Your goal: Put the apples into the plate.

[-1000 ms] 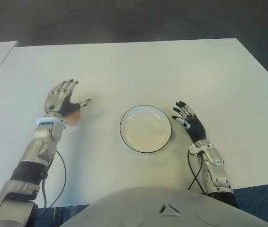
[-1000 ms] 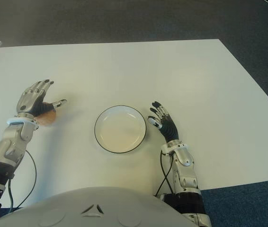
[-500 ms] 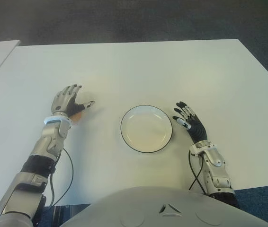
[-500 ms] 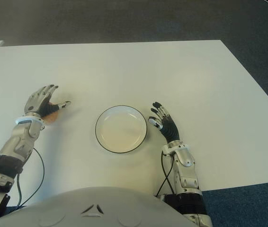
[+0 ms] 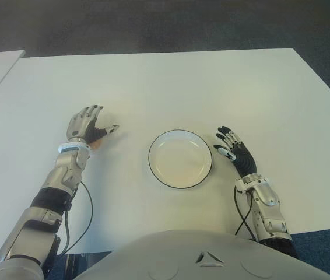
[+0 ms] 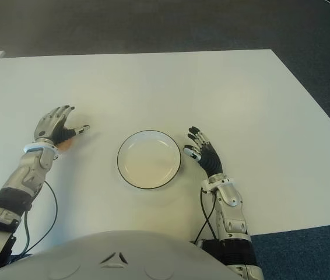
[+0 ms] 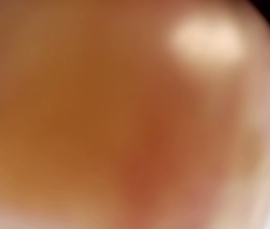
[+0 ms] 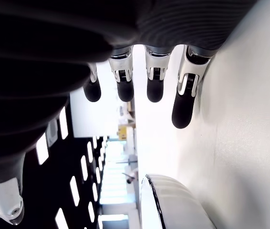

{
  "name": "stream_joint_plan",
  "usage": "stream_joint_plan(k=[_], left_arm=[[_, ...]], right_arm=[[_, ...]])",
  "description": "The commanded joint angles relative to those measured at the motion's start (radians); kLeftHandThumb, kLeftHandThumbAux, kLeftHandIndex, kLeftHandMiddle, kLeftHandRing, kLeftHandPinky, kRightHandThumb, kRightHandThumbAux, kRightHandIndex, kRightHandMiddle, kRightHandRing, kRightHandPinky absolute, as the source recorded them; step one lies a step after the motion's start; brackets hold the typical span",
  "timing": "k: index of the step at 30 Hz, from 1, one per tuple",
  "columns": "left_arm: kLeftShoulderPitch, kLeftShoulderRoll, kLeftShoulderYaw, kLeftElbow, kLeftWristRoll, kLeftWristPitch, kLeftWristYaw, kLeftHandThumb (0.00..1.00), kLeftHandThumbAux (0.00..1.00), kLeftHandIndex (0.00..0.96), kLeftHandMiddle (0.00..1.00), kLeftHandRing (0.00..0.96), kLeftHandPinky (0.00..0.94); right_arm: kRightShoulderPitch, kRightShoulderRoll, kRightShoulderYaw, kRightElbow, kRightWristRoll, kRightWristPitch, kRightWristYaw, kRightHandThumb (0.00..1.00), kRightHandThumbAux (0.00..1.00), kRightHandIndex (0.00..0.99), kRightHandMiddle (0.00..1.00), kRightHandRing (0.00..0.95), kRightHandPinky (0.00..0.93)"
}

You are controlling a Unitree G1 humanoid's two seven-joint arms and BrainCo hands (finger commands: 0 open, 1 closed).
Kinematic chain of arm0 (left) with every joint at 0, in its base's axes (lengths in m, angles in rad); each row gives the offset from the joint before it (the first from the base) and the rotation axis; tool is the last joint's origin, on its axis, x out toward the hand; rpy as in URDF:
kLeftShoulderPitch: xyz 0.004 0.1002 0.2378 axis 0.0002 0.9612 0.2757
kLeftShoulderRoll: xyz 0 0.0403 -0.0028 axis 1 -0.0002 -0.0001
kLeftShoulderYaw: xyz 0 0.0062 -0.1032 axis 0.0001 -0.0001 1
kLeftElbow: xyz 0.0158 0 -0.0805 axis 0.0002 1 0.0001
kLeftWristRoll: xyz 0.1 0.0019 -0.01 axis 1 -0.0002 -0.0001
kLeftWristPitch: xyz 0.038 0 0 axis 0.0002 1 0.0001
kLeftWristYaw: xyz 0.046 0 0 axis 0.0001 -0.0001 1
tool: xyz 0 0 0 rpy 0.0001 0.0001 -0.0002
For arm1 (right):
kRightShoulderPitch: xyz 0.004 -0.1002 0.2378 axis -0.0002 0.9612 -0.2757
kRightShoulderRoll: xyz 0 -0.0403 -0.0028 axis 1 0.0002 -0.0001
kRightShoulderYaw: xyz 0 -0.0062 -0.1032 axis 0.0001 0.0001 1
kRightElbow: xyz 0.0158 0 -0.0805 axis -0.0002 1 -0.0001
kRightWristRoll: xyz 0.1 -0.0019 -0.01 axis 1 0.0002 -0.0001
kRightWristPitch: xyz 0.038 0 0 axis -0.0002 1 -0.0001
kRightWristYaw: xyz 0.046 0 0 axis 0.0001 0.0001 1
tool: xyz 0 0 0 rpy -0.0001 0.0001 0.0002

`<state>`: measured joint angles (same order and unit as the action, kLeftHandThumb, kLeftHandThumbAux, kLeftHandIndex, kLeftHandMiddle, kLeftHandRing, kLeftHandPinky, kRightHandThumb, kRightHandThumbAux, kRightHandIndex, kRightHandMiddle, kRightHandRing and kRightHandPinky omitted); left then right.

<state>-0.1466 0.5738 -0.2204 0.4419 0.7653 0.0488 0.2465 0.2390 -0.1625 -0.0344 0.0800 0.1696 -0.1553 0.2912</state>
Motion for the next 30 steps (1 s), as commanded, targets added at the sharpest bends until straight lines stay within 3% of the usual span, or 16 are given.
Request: stream_joint_plan(k=[1, 13, 17, 24, 30], left_arm=[[0.016, -0.013, -0.026, 0.036, 0.000, 0.001, 0.001, 0.341, 0.236, 0.000, 0.000, 0.000, 0.000], [0.020, 0.003, -0.044, 0.041, -0.001, -0.013, -0.011, 0.311, 0.252, 0.001, 0.000, 0.000, 0.024], [0.022, 0.018, -0.047, 0.022, -0.025, -0.023, -0.074, 0.292, 0.279, 0.012, 0.000, 0.000, 0.057], [0.069, 0.084, -0.054, -0.164, -0.011, 0.041, -0.259, 0.255, 0.327, 0.047, 0.006, 0.001, 0.072], [0.070, 0.102, -0.067, -0.198, 0.020, 0.076, -0.321, 0.230, 0.340, 0.065, 0.021, 0.008, 0.066]], right_arm=[[0.041, 0.000, -0.005, 0.038, -0.002, 0.040, 0.001, 0.113, 0.610, 0.000, 0.072, 0.070, 0.058], [0.034, 0.013, -0.011, 0.055, -0.008, 0.010, -0.005, 0.128, 0.581, 0.008, 0.091, 0.078, 0.071], [0.031, 0.009, -0.010, 0.058, -0.009, 0.017, 0.000, 0.120, 0.573, 0.009, 0.092, 0.078, 0.067], [0.022, 0.006, -0.014, 0.073, 0.000, 0.023, 0.012, 0.114, 0.594, 0.001, 0.070, 0.067, 0.064], [0.010, 0.010, -0.016, 0.089, 0.007, 0.021, 0.019, 0.125, 0.601, 0.000, 0.068, 0.070, 0.073]])
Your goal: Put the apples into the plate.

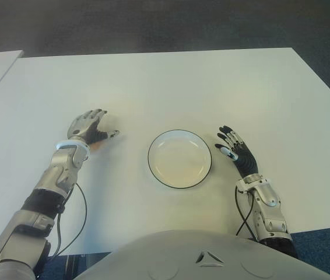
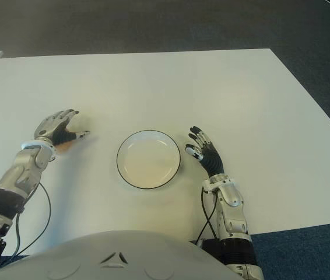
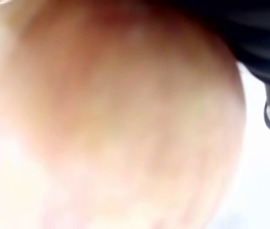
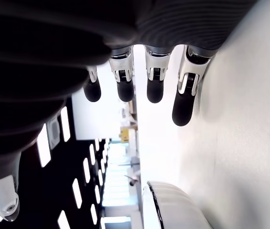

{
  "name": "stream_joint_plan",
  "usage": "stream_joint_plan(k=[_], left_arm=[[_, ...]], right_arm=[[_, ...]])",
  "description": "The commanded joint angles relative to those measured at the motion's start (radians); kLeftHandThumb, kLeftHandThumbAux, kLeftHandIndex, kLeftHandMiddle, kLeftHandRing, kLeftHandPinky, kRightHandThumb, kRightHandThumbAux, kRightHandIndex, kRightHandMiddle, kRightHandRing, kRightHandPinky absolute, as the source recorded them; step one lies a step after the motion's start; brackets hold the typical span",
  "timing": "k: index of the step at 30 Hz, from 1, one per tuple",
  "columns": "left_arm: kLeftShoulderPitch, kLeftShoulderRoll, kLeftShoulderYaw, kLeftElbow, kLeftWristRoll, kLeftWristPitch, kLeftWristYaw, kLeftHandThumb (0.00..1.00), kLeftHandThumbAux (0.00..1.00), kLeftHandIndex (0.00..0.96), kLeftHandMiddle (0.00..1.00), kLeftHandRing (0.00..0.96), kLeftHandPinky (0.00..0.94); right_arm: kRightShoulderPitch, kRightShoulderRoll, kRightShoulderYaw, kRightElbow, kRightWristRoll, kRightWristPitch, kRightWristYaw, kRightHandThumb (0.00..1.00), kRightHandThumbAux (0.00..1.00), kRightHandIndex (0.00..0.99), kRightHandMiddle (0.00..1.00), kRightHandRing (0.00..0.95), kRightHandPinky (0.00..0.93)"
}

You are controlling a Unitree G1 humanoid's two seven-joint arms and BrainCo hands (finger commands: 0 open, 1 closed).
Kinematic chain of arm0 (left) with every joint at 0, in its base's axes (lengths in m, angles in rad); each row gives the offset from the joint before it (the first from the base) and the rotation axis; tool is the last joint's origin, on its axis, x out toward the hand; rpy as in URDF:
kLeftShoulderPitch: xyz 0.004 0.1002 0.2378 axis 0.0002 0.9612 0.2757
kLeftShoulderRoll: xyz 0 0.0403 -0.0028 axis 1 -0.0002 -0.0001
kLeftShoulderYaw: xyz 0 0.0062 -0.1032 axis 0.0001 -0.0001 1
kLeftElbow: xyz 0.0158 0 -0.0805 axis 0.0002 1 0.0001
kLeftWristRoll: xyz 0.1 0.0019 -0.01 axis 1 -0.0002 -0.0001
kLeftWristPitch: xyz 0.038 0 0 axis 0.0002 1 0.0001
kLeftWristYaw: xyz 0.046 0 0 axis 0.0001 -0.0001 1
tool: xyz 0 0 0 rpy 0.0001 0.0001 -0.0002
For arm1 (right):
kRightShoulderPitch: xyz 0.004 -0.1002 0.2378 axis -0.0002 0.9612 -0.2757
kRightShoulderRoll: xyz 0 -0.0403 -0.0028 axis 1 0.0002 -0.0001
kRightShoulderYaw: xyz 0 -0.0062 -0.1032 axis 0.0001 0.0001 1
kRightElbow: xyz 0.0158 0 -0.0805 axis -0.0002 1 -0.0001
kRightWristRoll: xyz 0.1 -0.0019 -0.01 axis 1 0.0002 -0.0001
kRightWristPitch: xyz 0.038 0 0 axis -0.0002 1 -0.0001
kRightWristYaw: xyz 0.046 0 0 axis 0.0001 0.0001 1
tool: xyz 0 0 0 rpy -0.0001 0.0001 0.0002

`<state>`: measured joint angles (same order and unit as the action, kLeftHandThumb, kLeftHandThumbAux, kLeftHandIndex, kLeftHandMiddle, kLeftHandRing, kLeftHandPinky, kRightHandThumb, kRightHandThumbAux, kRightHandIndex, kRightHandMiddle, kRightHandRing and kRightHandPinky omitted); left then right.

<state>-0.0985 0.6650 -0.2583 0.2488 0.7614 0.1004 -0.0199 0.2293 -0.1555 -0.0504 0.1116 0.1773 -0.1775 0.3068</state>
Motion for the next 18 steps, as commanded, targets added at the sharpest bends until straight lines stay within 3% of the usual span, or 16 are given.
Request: stream_joint_plan(k=[1, 18], left_arm=[[0.020, 0.012, -0.030, -0.004, 0.029, 0.026, -0.058, 0.225, 0.340, 0.067, 0.024, 0.011, 0.067], [0.007, 0.070, -0.023, -0.088, 0.065, 0.025, -0.133, 0.202, 0.327, 0.091, 0.045, 0.027, 0.073]], right_arm=[[0.019, 0.003, 0.000, 0.060, 0.000, 0.044, 0.005, 0.129, 0.603, 0.000, 0.070, 0.072, 0.076], [0.005, 0.003, 0.000, 0.074, 0.006, 0.054, 0.013, 0.140, 0.599, 0.000, 0.059, 0.063, 0.072]])
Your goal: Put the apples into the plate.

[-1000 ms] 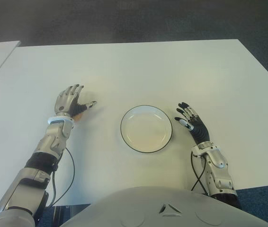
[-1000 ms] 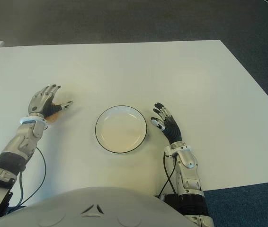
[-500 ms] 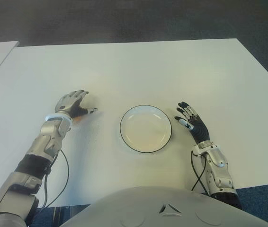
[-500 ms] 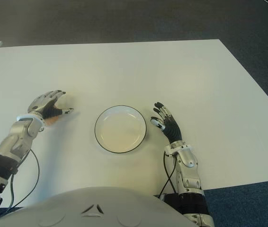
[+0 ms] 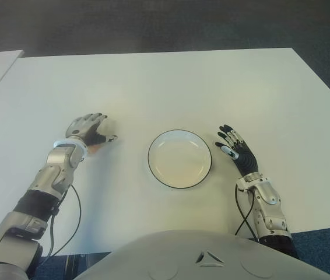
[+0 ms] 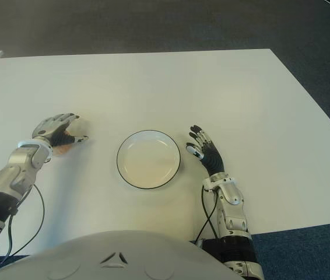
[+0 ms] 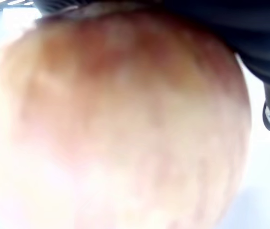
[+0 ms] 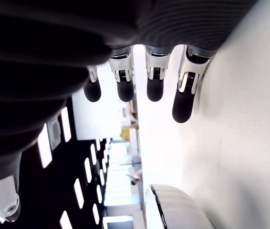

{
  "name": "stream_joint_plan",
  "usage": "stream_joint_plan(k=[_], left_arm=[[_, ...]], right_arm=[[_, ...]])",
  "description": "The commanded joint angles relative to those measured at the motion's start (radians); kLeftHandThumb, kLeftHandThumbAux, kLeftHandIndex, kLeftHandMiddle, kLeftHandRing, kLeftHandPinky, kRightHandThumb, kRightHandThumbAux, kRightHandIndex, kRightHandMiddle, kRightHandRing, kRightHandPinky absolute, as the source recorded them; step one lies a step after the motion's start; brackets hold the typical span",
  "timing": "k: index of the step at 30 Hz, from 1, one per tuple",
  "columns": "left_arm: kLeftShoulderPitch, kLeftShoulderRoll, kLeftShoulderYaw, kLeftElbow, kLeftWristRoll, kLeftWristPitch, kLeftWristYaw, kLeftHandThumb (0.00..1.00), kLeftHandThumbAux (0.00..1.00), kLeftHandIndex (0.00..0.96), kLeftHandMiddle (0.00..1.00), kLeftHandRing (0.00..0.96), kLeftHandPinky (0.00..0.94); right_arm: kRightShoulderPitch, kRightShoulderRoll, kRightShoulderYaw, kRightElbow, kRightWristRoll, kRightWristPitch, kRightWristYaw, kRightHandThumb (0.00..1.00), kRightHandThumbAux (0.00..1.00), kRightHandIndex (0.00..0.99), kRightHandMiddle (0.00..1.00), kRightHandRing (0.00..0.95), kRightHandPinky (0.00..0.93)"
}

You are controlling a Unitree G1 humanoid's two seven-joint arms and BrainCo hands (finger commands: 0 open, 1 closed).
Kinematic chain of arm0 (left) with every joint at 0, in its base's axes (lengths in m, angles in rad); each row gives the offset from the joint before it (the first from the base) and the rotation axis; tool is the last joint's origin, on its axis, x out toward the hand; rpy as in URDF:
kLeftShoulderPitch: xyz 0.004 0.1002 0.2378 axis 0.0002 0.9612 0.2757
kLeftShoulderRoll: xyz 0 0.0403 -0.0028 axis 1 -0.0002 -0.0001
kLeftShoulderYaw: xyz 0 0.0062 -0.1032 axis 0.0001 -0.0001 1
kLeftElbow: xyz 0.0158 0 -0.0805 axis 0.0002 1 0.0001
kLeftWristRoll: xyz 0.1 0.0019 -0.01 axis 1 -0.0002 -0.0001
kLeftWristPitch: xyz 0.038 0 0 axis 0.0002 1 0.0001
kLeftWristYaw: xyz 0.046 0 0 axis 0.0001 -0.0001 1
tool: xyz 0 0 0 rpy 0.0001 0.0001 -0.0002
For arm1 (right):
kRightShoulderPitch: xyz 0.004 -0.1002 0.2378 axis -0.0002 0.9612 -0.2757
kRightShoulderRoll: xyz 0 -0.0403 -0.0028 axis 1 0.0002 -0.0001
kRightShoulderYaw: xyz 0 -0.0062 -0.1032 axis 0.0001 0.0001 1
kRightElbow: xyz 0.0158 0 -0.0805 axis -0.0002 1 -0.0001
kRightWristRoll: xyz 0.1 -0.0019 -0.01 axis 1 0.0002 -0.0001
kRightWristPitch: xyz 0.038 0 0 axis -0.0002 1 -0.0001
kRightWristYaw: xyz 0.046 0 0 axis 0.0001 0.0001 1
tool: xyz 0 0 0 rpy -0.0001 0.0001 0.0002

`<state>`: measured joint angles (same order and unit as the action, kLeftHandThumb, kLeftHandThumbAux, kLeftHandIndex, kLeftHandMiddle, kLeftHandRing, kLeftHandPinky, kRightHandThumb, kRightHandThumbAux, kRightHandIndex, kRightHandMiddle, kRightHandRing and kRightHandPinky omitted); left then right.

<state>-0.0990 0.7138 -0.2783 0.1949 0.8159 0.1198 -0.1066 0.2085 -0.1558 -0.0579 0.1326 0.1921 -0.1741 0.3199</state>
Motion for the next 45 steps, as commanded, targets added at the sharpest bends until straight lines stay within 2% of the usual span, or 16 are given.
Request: stream_joint_plan(k=[1, 23, 45], left_arm=[[0.007, 0.025, -0.002, -0.044, 0.012, 0.007, -0.054, 0.202, 0.327, 0.092, 0.044, 0.026, 0.072], [0.021, 0.028, 0.034, -0.100, 0.001, 0.017, -0.080, 0.220, 0.326, 0.092, 0.030, 0.019, 0.074], [0.037, 0.031, 0.062, -0.112, 0.004, 0.005, -0.049, 0.229, 0.326, 0.107, 0.035, 0.020, 0.073]], right_arm=[[0.024, 0.002, 0.008, 0.054, -0.010, 0.052, 0.001, 0.141, 0.598, 0.000, 0.060, 0.063, 0.071], [0.010, -0.005, 0.011, 0.066, -0.022, 0.053, 0.001, 0.115, 0.601, 0.000, 0.049, 0.050, 0.052], [-0.004, 0.000, 0.010, 0.083, -0.013, 0.057, 0.004, 0.135, 0.614, 0.000, 0.056, 0.058, 0.056]])
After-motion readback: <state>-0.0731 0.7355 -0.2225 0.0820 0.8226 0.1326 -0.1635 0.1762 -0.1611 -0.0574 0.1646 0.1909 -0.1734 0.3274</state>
